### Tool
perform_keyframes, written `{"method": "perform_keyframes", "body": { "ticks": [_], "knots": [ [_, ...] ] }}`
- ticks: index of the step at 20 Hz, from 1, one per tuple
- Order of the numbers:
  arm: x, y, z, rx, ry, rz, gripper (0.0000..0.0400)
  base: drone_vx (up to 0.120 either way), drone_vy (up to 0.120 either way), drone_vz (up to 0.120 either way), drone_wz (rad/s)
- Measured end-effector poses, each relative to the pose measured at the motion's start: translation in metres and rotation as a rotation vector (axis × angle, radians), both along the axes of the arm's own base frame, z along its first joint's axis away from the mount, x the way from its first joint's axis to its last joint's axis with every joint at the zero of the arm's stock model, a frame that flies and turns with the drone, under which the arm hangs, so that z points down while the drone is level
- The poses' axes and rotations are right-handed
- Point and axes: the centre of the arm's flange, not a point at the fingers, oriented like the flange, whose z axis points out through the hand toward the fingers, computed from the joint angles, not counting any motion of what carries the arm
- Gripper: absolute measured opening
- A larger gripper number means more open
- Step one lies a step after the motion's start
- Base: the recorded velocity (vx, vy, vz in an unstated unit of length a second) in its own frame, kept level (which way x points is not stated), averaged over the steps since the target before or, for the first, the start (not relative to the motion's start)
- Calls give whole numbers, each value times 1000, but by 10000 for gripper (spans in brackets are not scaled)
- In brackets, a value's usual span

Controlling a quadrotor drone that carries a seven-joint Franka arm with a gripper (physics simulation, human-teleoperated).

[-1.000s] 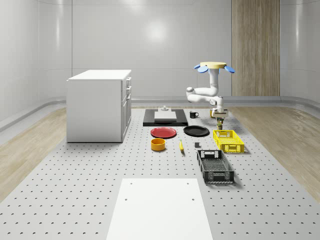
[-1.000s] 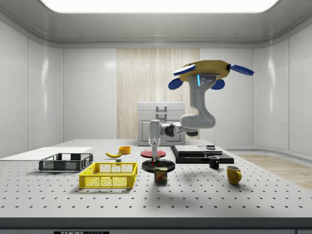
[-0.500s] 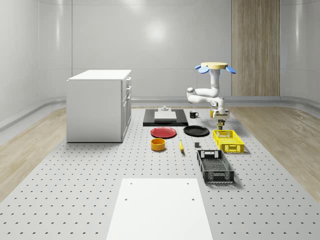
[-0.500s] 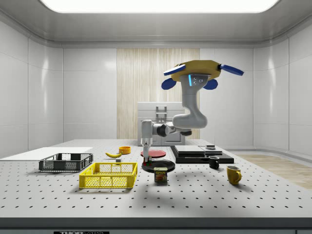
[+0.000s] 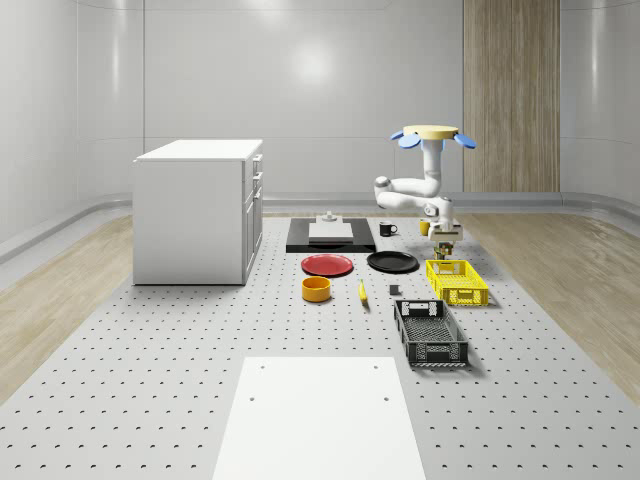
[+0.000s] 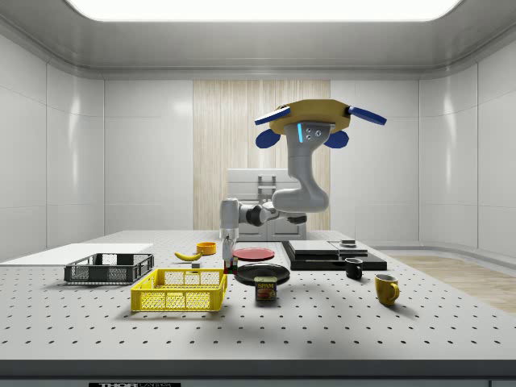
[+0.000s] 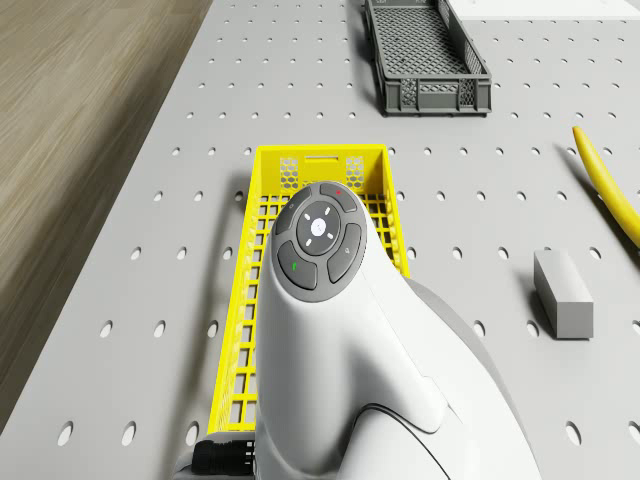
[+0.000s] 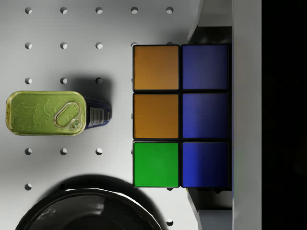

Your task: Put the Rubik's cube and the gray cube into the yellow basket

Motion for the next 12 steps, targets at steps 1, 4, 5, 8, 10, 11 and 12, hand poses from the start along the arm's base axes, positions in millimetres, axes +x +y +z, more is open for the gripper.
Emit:
{"method": "perform_keyframes", "body": {
  "ticks": [1,4,5,8,10,11,12],
  "knots": [
    [0,0,0,0,0,0,325,120,0,0,0],
    [0,0,0,0,0,0,325,120,0,0,0],
    [0,0,0,0,0,0,325,120,0,0,0],
    [0,0,0,0,0,0,325,120,0,0,0],
    [0,0,0,0,0,0,325,120,0,0,0],
    [0,0,0,0,0,0,325,120,0,0,0],
    [0,0,0,0,0,0,325,120,0,0,0]
  ]
}}
